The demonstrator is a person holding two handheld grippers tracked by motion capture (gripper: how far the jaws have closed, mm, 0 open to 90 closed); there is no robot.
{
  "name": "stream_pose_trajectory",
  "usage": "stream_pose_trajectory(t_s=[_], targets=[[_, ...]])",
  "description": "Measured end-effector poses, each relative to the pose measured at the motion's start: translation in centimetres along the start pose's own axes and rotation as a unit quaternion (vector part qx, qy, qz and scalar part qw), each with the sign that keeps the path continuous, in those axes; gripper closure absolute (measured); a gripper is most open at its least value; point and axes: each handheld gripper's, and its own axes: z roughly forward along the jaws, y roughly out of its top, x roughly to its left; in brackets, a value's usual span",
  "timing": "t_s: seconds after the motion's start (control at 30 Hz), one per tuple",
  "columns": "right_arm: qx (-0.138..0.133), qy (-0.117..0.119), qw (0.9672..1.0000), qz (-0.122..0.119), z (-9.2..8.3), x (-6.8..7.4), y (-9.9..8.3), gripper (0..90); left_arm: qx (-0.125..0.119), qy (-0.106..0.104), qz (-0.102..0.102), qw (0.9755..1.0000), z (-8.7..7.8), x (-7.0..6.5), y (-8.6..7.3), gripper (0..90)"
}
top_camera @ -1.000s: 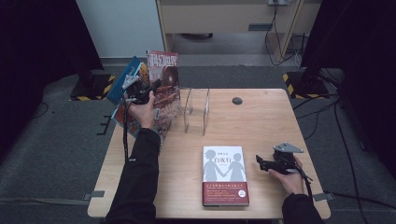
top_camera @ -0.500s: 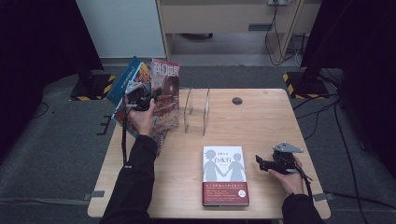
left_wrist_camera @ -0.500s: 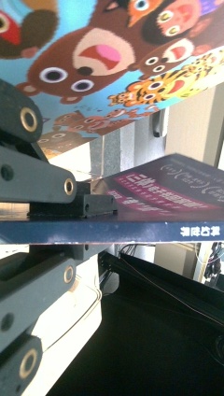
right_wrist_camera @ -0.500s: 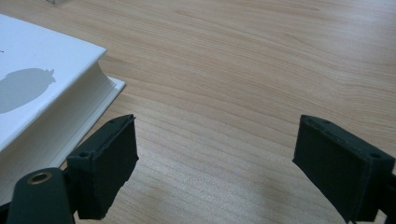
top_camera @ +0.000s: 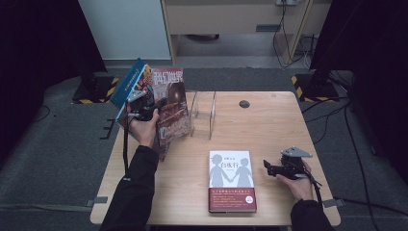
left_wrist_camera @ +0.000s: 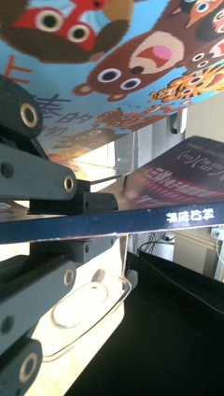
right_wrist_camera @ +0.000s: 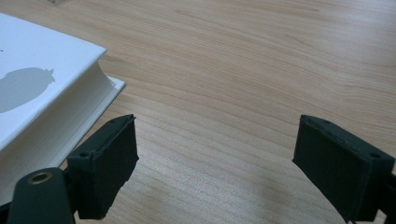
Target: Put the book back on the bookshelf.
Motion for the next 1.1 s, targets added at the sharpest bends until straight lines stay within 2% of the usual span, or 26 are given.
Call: stream_pose_trajectory(t_s=[0.2,0.53,0.6,0.97,1.1], targets=[[-0.003,-0.001,1.0,0.004,-0.1,0.0,0.0,13.4,0.008,-0.004,-0.008,0.9999,-1.2,-0.5,-0.8,81.7],[-0.003,-0.002,1.0,-0.001,-0.3,0.1,0.1,13.5,0.026,-0.001,0.005,0.9997,-3.4,-0.9,-1.7,80.1],[-0.003,-0.002,1.0,0.0,-0.3,0.1,0.1,13.5,0.028,0.006,0.011,0.9995,-3.5,-1.0,-1.6,79.2],[-0.003,-0.002,1.0,-0.003,-0.3,0.0,0.1,13.5,0.022,0.015,0.008,0.9996,-3.2,-0.7,-0.5,77.3],[-0.002,-0.002,1.0,-0.001,-0.3,0.0,0.1,13.6,0.025,0.024,0.012,0.9993,-2.9,-0.6,0.0,71.7]])
